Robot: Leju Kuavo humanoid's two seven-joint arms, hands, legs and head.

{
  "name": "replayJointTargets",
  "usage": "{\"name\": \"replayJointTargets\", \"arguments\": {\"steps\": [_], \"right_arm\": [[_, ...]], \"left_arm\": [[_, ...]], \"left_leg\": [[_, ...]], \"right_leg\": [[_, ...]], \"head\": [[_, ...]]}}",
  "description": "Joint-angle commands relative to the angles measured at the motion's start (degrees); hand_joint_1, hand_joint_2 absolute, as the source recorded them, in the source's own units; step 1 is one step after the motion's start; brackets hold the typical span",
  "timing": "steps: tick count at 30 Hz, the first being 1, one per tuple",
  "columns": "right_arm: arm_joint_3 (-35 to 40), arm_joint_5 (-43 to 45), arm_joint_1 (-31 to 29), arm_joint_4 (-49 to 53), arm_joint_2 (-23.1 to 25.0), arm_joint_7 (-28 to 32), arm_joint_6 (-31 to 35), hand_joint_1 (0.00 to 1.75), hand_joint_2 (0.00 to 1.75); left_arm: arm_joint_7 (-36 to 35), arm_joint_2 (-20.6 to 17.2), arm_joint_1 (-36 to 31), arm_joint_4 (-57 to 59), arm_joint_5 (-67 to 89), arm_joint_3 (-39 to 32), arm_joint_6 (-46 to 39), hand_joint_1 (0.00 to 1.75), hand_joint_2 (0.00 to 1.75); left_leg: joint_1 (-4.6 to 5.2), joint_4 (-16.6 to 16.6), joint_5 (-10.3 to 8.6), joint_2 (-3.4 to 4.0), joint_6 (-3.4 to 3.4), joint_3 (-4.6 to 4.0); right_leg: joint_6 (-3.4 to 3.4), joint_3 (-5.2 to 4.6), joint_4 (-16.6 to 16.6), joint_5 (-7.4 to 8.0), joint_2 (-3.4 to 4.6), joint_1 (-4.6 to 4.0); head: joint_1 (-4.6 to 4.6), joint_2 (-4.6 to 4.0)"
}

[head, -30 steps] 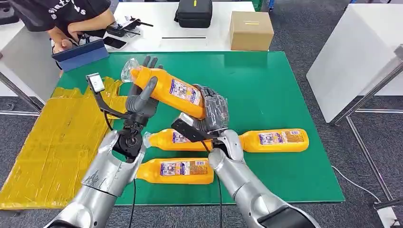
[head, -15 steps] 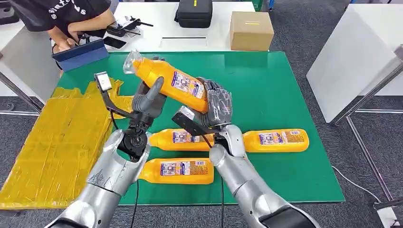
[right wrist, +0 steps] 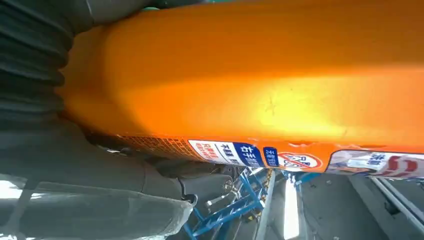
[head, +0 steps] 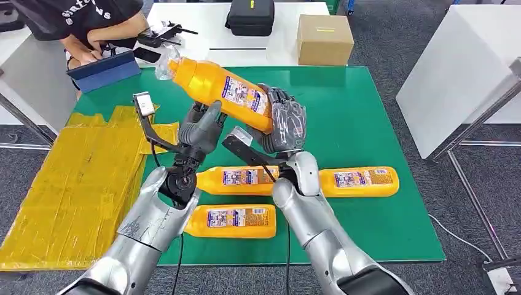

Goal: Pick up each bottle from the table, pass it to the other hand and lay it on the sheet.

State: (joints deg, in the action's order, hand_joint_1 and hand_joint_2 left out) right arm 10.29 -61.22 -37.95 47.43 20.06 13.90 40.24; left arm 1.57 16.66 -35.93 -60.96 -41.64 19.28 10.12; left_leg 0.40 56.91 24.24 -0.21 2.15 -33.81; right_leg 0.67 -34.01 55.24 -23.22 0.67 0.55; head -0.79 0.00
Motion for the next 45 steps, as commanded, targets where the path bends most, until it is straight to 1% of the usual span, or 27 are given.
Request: {"name": "replayJointTargets", "arguments": {"steps": [1, 2, 3, 6, 10, 12, 15, 16, 17, 18, 20, 21, 22, 23, 26, 27, 28, 31, 32, 34, 38, 39, 40, 44, 45], "right_arm": [[2.98, -2.82, -2.94, -0.44, -0.06, -3.6, -0.24, 1.75, 1.75], [2.98, -2.82, -2.94, -0.44, -0.06, -3.6, -0.24, 1.75, 1.75], [2.98, -2.82, -2.94, -0.44, -0.06, -3.6, -0.24, 1.75, 1.75], [5.13, -4.58, -2.48, -0.92, -0.06, -5.37, -0.24, 1.75, 1.75], [9.03, -7.17, -1.79, -2.09, -0.06, -8.41, -0.24, 1.75, 1.75], [10.95, -7.66, -2.1, -3.28, -0.06, -9.84, -0.24, 1.75, 1.75], [14.99, -6.71, -2.89, -4.97, -0.06, -11.25, -0.24, 1.75, 1.75], [15.86, -6.81, -2.85, -5.0, -0.06, -11.59, -0.24, 1.75, 1.75], [17.19, -6.77, -2.97, -5.43, -0.06, -12.08, -0.24, 1.75, 1.75], [17.61, -6.76, -2.95, -5.42, -0.06, -12.18, -0.24, 1.75, 1.75], [20.04, -6.19, -2.81, -6.63, -0.06, -13.11, -0.24, 1.75, 1.75], [20.04, -6.19, -2.81, -6.63, -0.06, -13.11, -0.24, 1.75, 1.75], [20.04, -6.19, -2.81, -6.63, -0.06, -13.11, -0.24, 1.75, 1.75], [21.41, -5.35, -2.44, -8.12, -0.06, -13.32, -0.24, 1.75, 1.75], [21.41, -5.35, -2.44, -8.12, -0.06, -13.32, -0.24, 1.75, 1.75], [21.41, -5.35, -2.44, -8.12, -0.06, -13.32, -0.24, 1.75, 1.75], [21.41, -5.35, -2.44, -8.12, -0.06, -13.32, -0.24, 1.75, 1.75], [21.41, -5.35, -2.44, -8.12, -0.06, -13.32, -0.24, 1.75, 1.75], [21.41, -5.35, -2.44, -8.12, -0.06, -13.32, -0.24, 1.75, 1.75], [22.09, -4.77, -2.37, -8.61, -0.06, -13.05, -0.24, 1.75, 1.75], [24.21, -3.75, -1.88, -8.24, -0.06, -13.77, -0.24, 1.75, 1.75], [24.54, -3.53, -1.61, -8.14, -0.06, -13.93, -0.24, 1.75, 1.75], [24.71, -3.88, -1.44, -8.22, -0.06, -14.17, -0.24, 1.75, 1.75], [24.61, -4.23, -1.09, -8.46, -0.06, -14.43, -0.24, 1.75, 1.75], [24.61, -4.23, -1.09, -8.46, -0.06, -14.43, -0.24, 1.75, 1.75]], "left_arm": [[-0.04, 0.21, -3.98, 6.41, -0.5, 1.02, 0.39, 0.0, 1.75], [-0.04, 0.21, -3.98, 6.41, -0.5, 1.02, 0.39, 0.0, 1.75], [-0.04, 0.21, -3.98, 6.41, -0.5, 1.02, 0.39, 0.0, 1.75], [0.11, 0.12, -3.91, 6.44, -0.54, 0.79, 0.36, 0.0, 1.75], [0.16, 0.09, -4.15, 6.92, -0.86, 0.39, 0.52, 0.0, 1.75], [0.31, 0.12, -4.27, 6.94, -0.85, 0.29, 0.42, 0.0, 1.75], [0.54, 0.1, -4.17, 6.59, -0.95, 0.06, 0.48, 0.0, 1.75], [0.57, 0.12, -4.14, 6.56, -0.96, 0.0, 0.49, 0.0, 1.75], [0.66, 0.12, -4.15, 6.61, -0.99, -0.13, 0.45, 0.0, 1.75], [0.73, 0.13, -4.15, 6.61, -1.01, -0.19, 0.48, 0.0, 1.75], [1.07, 0.17, -4.21, 6.95, -1.11, -0.66, 0.54, 0.0, 1.75], [1.07, 0.17, -4.21, 6.95, -1.11, -0.66, 0.54, 0.0, 1.75], [1.07, 0.17, -4.21, 6.95, -1.11, -0.66, 0.54, 0.0, 1.75], [1.01, 0.07, -4.32, 7.15, -1.48, -0.87, 1.03, 0.0, 1.75], [1.01, 0.07, -4.32, 7.15, -1.48, -0.87, 1.03, 0.0, 1.75], [1.01, 0.07, -4.32, 7.15, -1.48, -0.87, 1.03, 0.0, 1.75], [1.01, 0.07, -4.32, 7.15, -1.48, -0.87, 1.03, 0.0, 1.75], [1.01, 0.07, -4.32, 7.15, -1.48, -0.87, 1.03, 0.0, 1.75], [1.01, 0.07, -4.32, 7.15, -1.48, -0.87, 1.03, 0.0, 1.75], [1.14, 0.13, -4.34, 7.17, -1.48, -1.01, 0.92, 0.0, 1.75], [1.78, 0.2, -3.91, 6.46, -1.43, -1.95, 0.48, 0.0, 1.75], [2.11, 0.17, -3.75, 6.25, -1.36, -2.36, 0.28, 0.0, 1.75], [2.51, 0.12, -3.64, 6.16, -1.26, -2.73, 0.13, 0.0, 1.75], [2.94, 0.08, -3.54, 6.31, -1.1, -3.23, 0.09, 0.0, 1.75], [2.94, 0.08, -3.54, 6.31, -1.1, -3.23, 0.09, 0.0, 1.75]], "left_leg": [[0.0, 0.01, 0.03, -0.02, -0.1, 0.06], [-0.02, 0.07, 0.11, 0.0, -0.16, 0.16], [-0.01, 0.03, 0.06, -0.01, -0.12, 0.1], [-0.02, 0.02, 0.05, -0.02, -0.13, 0.11], [-0.02, 0.03, 0.12, 0.03, -0.18, 0.24], [-0.02, -0.01, 0.04, 0.01, -0.11, 0.11], [-0.03, 0.02, 0.13, 0.02, -0.2, 0.3], [-0.02, 0.0, 0.07, 0.04, -0.13, 0.15], [-0.02, 0.02, 0.12, 0.07, -0.18, 0.24], [-0.02, 0.0, 0.06, 0.07, -0.12, 0.12], [-0.03, 0.02, 0.13, 0.05, -0.19, 0.26], [-0.03, 0.0, 0.08, 0.03, -0.14, 0.17], [-0.03, -0.01, 0.11, 0.03, -0.19, 0.27], [-0.05, -0.02, 0.06, 0.01, -0.13, 0.16], [-0.03, -0.03, 0.09, 0.0, -0.17, 0.26], [-0.04, -0.03, 0.05, -0.02, -0.12, 0.14], [-0.04, -0.02, 0.1, -0.03, -0.17, 0.26], [-0.03, -0.02, 0.03, -0.05, -0.1, 0.08], [-0.03, 0.0, 0.08, -0.07, -0.16, 0.19], [-0.04, -0.02, 0.04, -0.05, -0.11, 0.1], [-0.05, 0.0, 0.11, -0.04, -0.18, 0.25], [-0.03, -0.04, 0.05, -0.02, -0.13, 0.15], [-0.05, -0.02, 0.11, -0.03, -0.19, 0.28], [-0.05, -0.03, 0.04, -0.05, -0.12, 0.11], [-0.05, -0.02, 0.09, -0.06, -0.17, 0.23]], "right_leg": [[-0.03, 0.06, 0.02, -0.04, -0.06, 0.0], [-0.05, 0.18, 0.06, -0.11, -0.07, -0.02], [-0.03, 0.11, 0.03, -0.06, -0.06, -0.01], [-0.04, 0.12, 0.01, -0.06, -0.07, -0.02], [-0.06, 0.24, 0.03, -0.11, -0.03, -0.02], [-0.04, 0.12, -0.01, -0.04, -0.03, -0.02], [-0.06, 0.3, 0.01, -0.12, -0.05, -0.03], [-0.04, 0.15, 0.0, -0.06, -0.01, -0.01], [-0.05, 0.24, 0.02, -0.1, 0.01, -0.02], [-0.04, 0.12, 0.0, -0.04, 0.03, -0.02], [-0.06, 0.26, 0.03, -0.12, -0.02, -0.02], [-0.04, 0.18, 0.0, -0.07, -0.03, -0.03], [-0.06, 0.28, -0.01, -0.1, -0.04, -0.02], [-0.04, 0.19, -0.04, -0.05, -0.04, -0.05], [-0.05, 0.28, -0.03, -0.09, -0.06, -0.03], [-0.03, 0.18, -0.04, -0.05, -0.06, -0.04], [-0.05, 0.3, -0.03, -0.1, -0.09, -0.04], [-0.03, 0.12, -0.02, -0.04, -0.08, -0.03], [-0.05, 0.24, -0.01, -0.1, -0.12, -0.03], [-0.04, 0.14, -0.03, -0.05, -0.09, -0.03], [-0.06, 0.29, -0.01, -0.12, -0.1, -0.05], [-0.05, 0.19, -0.04, -0.06, -0.06, -0.04], [-0.06, 0.33, -0.03, -0.12, -0.1, -0.05], [-0.04, 0.16, -0.04, -0.05, -0.08, -0.05], [-0.06, 0.28, -0.04, -0.1, -0.11, -0.05]], "head": [[0.02, 0.0], [-0.02, 0.0], [0.0, 0.0], [0.0, 0.0], [0.02, 0.0], [0.0, 0.0], [0.0, 0.0], [0.02, 0.0], [-0.02, 0.0], [0.0, 0.0], [0.0, 0.0], [0.0, 0.0], [0.02, 0.0], [0.02, 0.0], [0.0, 0.0], [0.0, 0.0], [0.02, 0.0], [0.0, 0.0], [0.0, 0.0], [0.0, 0.0], [0.0, 0.0], [0.0, 0.0], [0.0, 0.0], [0.0, 0.0], [0.02, 0.0]]}}
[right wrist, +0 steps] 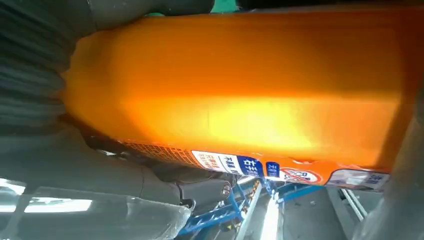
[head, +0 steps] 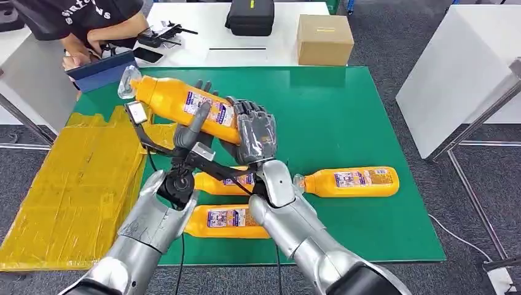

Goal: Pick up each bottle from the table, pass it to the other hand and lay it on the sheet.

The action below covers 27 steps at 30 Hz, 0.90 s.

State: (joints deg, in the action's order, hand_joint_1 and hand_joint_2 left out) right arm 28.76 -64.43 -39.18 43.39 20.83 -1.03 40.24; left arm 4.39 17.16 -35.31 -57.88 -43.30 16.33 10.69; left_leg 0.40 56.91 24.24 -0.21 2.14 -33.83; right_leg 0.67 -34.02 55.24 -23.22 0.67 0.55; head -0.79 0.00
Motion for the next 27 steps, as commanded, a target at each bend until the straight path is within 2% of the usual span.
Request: {"name": "replayJointTargets", "arguments": {"steps": [1, 12, 27], "right_arm": [[6.14, -1.02, 0.14, -4.42, -0.83, 0.5, -0.24, 1.75, 1.75], [6.55, 4.32, -0.2, -8.48, -0.83, 0.68, -0.24, 1.75, 1.75], [6.49, 3.88, -0.17, -9.73, -0.83, -1.1, -0.24, 1.75, 1.75]], "left_arm": [[0.12, -0.42, -4.16, 3.23, 0.56, -0.28, -0.48, 0.0, 1.75], [2.35, -0.87, -3.37, 1.96, 2.69, -3.22, -1.16, 0.0, 1.75], [3.37, -1.05, -2.09, 0.73, 4.05, -3.87, -1.89, 0.0, 1.75]], "left_leg": [[-0.05, -0.02, 0.05, -0.05, -0.12, 0.16], [-0.04, -0.03, 0.02, -0.02, -0.11, 0.12], [-0.05, -0.01, 0.08, -0.06, -0.16, 0.22]], "right_leg": [[-0.04, 0.19, -0.05, -0.05, -0.1, -0.05], [-0.04, 0.15, -0.06, -0.02, -0.07, -0.05], [-0.05, 0.26, -0.03, -0.09, -0.13, -0.05]], "head": [[0.0, 0.0], [0.02, 0.0], [0.0, 0.0]]}}
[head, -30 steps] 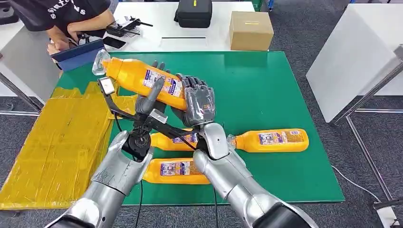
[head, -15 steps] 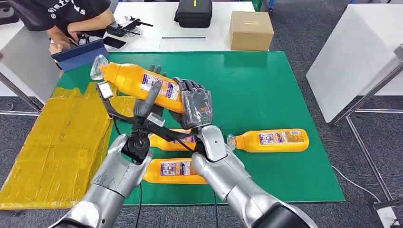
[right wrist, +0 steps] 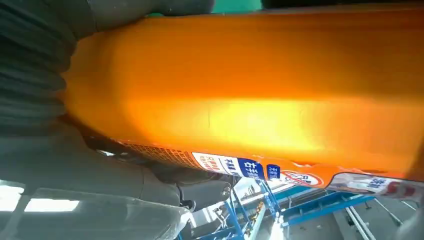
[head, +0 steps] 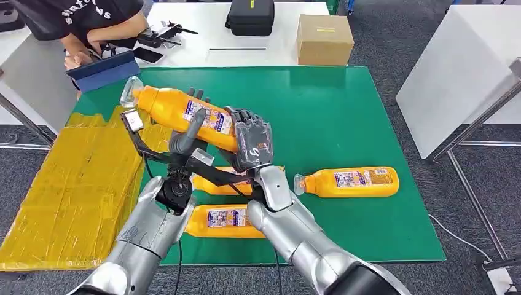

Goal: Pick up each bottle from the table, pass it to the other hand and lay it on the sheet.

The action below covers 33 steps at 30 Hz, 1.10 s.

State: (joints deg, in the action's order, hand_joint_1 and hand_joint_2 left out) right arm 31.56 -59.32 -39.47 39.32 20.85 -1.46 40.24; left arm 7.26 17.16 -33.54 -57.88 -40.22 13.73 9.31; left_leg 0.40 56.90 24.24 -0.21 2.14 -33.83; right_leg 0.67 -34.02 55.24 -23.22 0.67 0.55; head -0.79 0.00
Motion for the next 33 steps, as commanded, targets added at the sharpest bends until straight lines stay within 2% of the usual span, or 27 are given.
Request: {"name": "replayJointTargets", "arguments": {"steps": [1, 13, 15, 24, 30, 33], "right_arm": [[3.73, -1.22, 0.12, -5.76, -0.85, -0.79, -0.24, 1.75, 1.75], [10.29, 7.82, -0.72, -9.0, -0.85, -1.47, -0.24, 1.75, 1.75], [10.67, 8.47, -0.88, -9.11, -0.85, -1.37, -0.24, 1.75, 1.75], [11.14, 9.06, -1.1, -9.43, -0.85, -1.11, -0.24, 1.75, 1.75], [11.14, 9.06, -1.1, -9.43, -0.85, -1.11, -0.24, 1.75, 1.75], [11.24, 9.07, -1.17, -9.52, -0.85, -1.21, -0.24, 1.75, 1.75]], "left_arm": [[0.54, -1.01, -3.8, 0.63, 1.06, -1.36, -0.6, 0.0, 1.75], [1.59, -0.73, -3.2, 0.57, 3.26, -2.37, -1.47, 0.0, 1.75], [1.83, -0.83, -3.09, 0.31, 3.5, -2.36, -1.26, 1.71, 1.75], [2.24, -1.13, -2.64, -0.26, 3.99, -2.26, -0.86, 1.75, 1.75], [2.24, -1.13, -2.64, -0.26, 3.99, -2.26, -0.86, 1.75, 1.75], [2.24, -1.2, -2.41, -0.18, 3.78, -2.43, -0.7, 1.75, 1.75]], "left_leg": [[-0.06, 0.0, 0.13, -0.07, -0.22, 0.35], [-0.05, -0.01, 0.05, -0.04, -0.13, 0.16], [-0.03, -0.03, 0.03, -0.05, -0.11, 0.14], [-0.04, -0.01, 0.02, -0.07, -0.1, 0.09], [-0.06, 0.05, 0.19, -0.13, -0.27, 0.43], [-0.05, 0.01, 0.06, -0.11, -0.16, 0.19]], "right_leg": [[-0.07, 0.39, -0.02, -0.15, -0.15, -0.06], [-0.04, 0.19, -0.04, -0.06, -0.09, -0.05], [-0.04, 0.16, -0.04, -0.05, -0.09, -0.03], [-0.03, 0.12, -0.04, -0.04, -0.12, -0.04], [-0.08, 0.49, 0.02, -0.23, -0.23, -0.06], [-0.05, 0.24, -0.02, -0.1, -0.17, -0.05]], "head": [[0.0, 0.0], [0.0, 0.0], [0.0, 0.0], [0.0, 0.0], [0.0, 0.0], [0.0, 0.0]]}}
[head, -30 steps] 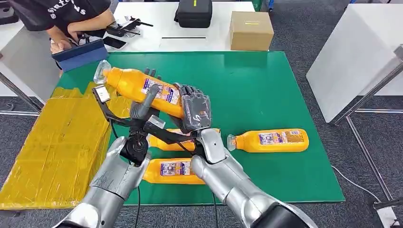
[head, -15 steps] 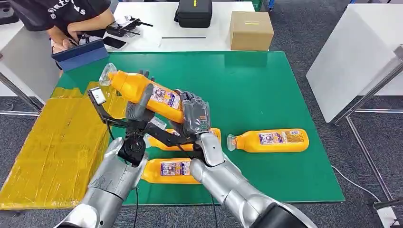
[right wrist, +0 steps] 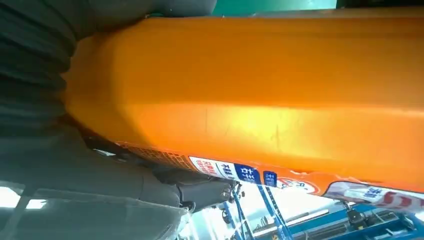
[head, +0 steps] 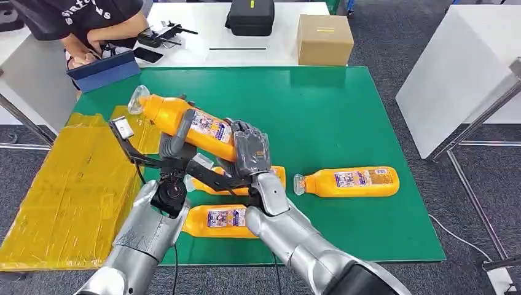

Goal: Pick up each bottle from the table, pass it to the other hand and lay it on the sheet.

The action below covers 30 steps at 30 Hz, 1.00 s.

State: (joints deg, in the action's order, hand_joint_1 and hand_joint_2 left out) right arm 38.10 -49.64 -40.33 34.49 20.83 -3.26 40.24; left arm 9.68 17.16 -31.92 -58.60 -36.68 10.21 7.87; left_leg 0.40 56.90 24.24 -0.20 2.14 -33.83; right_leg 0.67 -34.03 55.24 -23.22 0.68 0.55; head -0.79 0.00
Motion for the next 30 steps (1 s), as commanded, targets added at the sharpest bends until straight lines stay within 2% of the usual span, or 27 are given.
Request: {"name": "replayJointTargets", "arguments": {"steps": [1, 13, 14, 15, 16, 22, 24, 26, 30], "right_arm": [[4.7, -0.61, -0.3, -4.69, -0.83, 0.59, -0.24, 1.75, 1.75], [4.51, 0.71, -0.6, -4.61, -0.83, 1.18, -0.24, 1.75, 1.75], [3.36, 0.76, -0.3, -4.0, -0.83, 2.0, -0.24, 1.55, 1.75], [2.28, 1.14, -0.07, -3.75, -0.83, 2.92, -0.24, 0.0, 1.75], [1.55, 1.28, 0.03, -3.68, -0.83, 3.42, -0.24, 0.0, 1.75], [-9.37, 9.39, 1.78, -0.32, -0.83, 16.14, -0.24, 0.0, 1.75], [-10.32, 10.71, 1.83, -0.53, -0.83, 17.6, -0.24, 0.0, 1.75], [-10.98, 16.55, 1.87, -1.15, -0.83, 20.87, -0.24, 0.0, 1.75], [-10.98, 16.55, 1.87, -1.15, -0.83, 20.87, -0.24, 0.0, 1.75]], "left_arm": [[-0.18, -1.2, -4.04, 0.54, 0.24, 1.08, 0.74, 1.75, 1.75], [-0.2, -1.08, -4.62, 0.9, -0.25, 0.31, 1.04, 1.75, 1.75], [-0.1, -1.09, -4.55, 0.68, -0.29, 0.09, 0.93, 1.75, 1.75], [0.06, -1.14, -4.36, 0.32, -0.33, -0.12, 0.9, 1.75, 1.75], [0.16, -1.16, -4.17, 0.03, -0.33, -0.27, 0.89, 1.75, 1.75], [1.28, -2.21, -2.37, -5.62, 0.33, -1.93, 0.34, 1.75, 1.75], [1.13, -2.44, -2.05, -6.71, 0.35, -2.43, 0.08, 1.75, 1.75], [1.09, -2.74, -1.68, -7.56, 0.34, -3.01, -0.3, 1.75, 1.75], [1.09, -2.74, -1.68, -7.56, 0.34, -3.01, -0.3, 1.75, 1.75]], "left_leg": [[-0.05, 0.01, 0.08, -0.14, -0.18, 0.23], [-0.06, 0.02, 0.08, -0.13, -0.17, 0.19], [-0.05, 0.0, 0.03, -0.09, -0.12, 0.09], [-0.06, 0.02, 0.08, -0.12, -0.18, 0.21], [-0.04, 0.01, 0.03, -0.1, -0.12, 0.1], [-0.05, 0.02, 0.07, -0.08, -0.15, 0.15], [-0.03, 0.0, 0.05, -0.06, -0.13, 0.12], [-0.02, -0.02, 0.04, -0.02, -0.13, 0.14], [-0.01, -0.02, 0.04, -0.03, -0.13, 0.14]], "right_leg": [[-0.05, 0.29, -0.02, -0.12, -0.21, -0.06], [-0.05, 0.25, -0.01, -0.11, -0.19, -0.06], [-0.04, 0.14, -0.03, -0.05, -0.13, -0.05], [-0.06, 0.27, -0.01, -0.11, -0.19, -0.06], [-0.04, 0.15, -0.02, -0.06, -0.15, -0.04], [-0.05, 0.19, 0.0, -0.09, -0.14, -0.05], [-0.05, 0.15, -0.01, -0.06, -0.1, -0.03], [-0.04, 0.16, -0.02, -0.05, -0.07, -0.02], [-0.04, 0.16, -0.02, -0.05, -0.07, -0.01]], "head": [[0.0, 0.0], [0.0, 0.0], [0.0, 0.0], [0.0, 0.0], [0.0, 0.0], [0.0, 0.0], [0.02, 0.0], [0.0, 0.0], [0.0, 0.0]]}}
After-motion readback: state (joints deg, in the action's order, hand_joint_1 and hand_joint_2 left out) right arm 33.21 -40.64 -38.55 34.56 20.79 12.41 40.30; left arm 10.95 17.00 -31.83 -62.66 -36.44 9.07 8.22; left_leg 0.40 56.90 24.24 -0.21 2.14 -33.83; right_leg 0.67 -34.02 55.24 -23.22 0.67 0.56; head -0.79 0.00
